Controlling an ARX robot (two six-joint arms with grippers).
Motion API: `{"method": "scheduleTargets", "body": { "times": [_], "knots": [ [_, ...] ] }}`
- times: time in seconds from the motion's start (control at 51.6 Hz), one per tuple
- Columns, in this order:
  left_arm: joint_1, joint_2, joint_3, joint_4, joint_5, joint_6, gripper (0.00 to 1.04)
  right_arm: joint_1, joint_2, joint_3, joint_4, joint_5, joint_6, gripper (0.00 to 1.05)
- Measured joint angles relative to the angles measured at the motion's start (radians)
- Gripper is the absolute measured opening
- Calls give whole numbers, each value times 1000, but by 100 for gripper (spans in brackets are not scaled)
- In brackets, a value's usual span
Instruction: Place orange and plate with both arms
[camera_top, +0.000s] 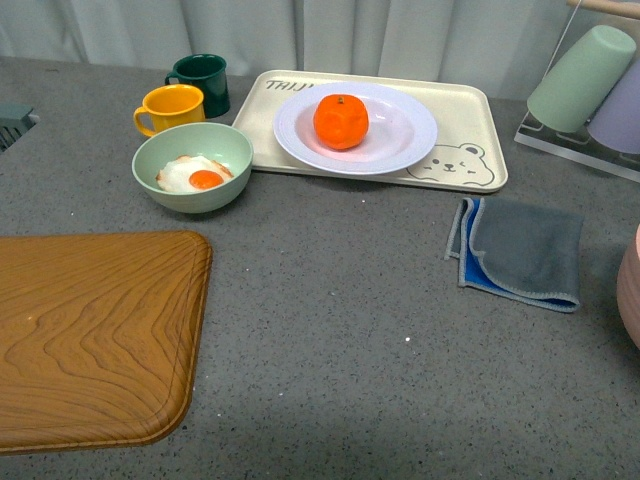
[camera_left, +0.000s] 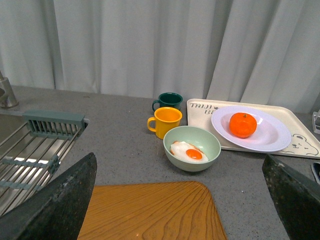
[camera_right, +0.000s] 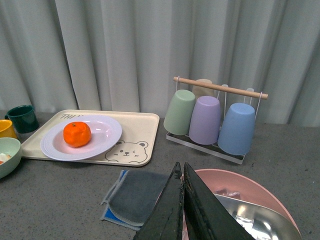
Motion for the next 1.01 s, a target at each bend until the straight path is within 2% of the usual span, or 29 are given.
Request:
{"method": "scheduleTargets", "body": {
  "times": [0.097,0.426,0.659,1.008],
  "knots": [
    [0,0,0,0,0,0,98,0,0,0,-3,0,0,1],
    [0,0,0,0,0,0,98,0,-1,0,-4,0,-1,60],
    [0,0,0,0,0,0,98,0,-1,0,-4,0,-1,95],
    [0,0,0,0,0,0,98,0,-1,0,-4,0,-1,95]
  ]
}}
